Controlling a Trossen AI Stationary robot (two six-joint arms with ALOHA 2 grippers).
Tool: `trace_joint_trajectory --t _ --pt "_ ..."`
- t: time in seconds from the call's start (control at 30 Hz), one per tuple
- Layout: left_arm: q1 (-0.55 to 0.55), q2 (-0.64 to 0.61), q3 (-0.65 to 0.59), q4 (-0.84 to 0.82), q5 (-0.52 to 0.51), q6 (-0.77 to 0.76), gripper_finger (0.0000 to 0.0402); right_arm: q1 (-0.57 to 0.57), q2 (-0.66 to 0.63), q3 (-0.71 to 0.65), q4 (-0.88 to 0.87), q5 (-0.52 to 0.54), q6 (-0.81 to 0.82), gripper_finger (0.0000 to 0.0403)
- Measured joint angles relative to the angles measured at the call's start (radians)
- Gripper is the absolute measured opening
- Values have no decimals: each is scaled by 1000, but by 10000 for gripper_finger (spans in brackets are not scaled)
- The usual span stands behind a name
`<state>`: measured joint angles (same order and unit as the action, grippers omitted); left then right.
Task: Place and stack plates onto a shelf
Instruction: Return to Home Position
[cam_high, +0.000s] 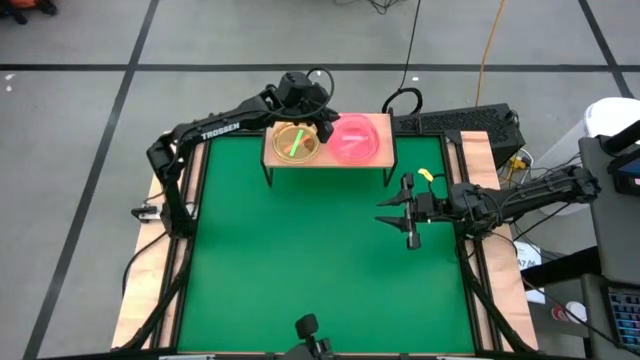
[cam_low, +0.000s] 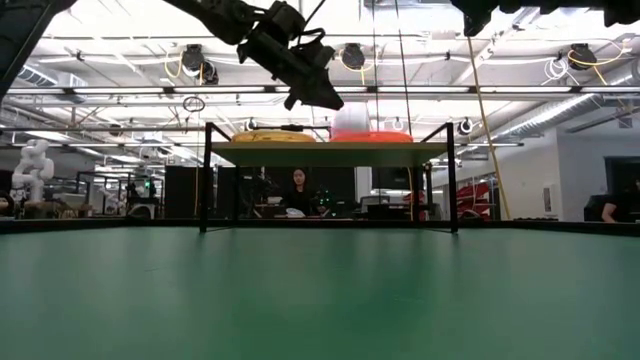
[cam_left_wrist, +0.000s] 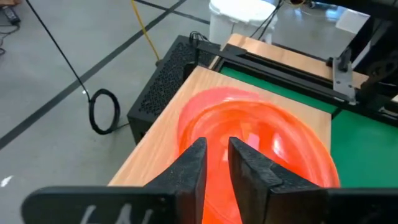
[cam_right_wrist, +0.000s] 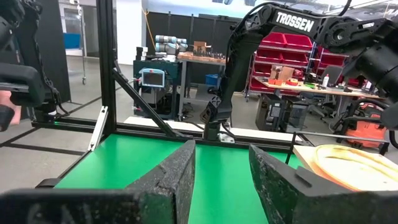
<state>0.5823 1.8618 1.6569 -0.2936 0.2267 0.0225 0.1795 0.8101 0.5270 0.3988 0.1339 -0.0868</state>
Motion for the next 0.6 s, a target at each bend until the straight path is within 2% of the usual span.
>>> trace_joint_trajectory --t 0.17,0.37,0.5,0.53,0.6 --pt "0 -10 0 15 0 25 80 0 0 0 0 0 0 132" --pt "-12 -157 0 -23 63 47 80 0 -5 0 -35 -2 0 132" --pt "-99 -299 -40 -72 124 119 80 -2 -85 0 -130 0 31 132" --pt "-134 -341 -65 -72 118 141 80 -1 -119 0 -162 0 36 132" --pt "-214 -433 -128 -64 38 168 80 -1 -197 -18 -196 -1 41 132"
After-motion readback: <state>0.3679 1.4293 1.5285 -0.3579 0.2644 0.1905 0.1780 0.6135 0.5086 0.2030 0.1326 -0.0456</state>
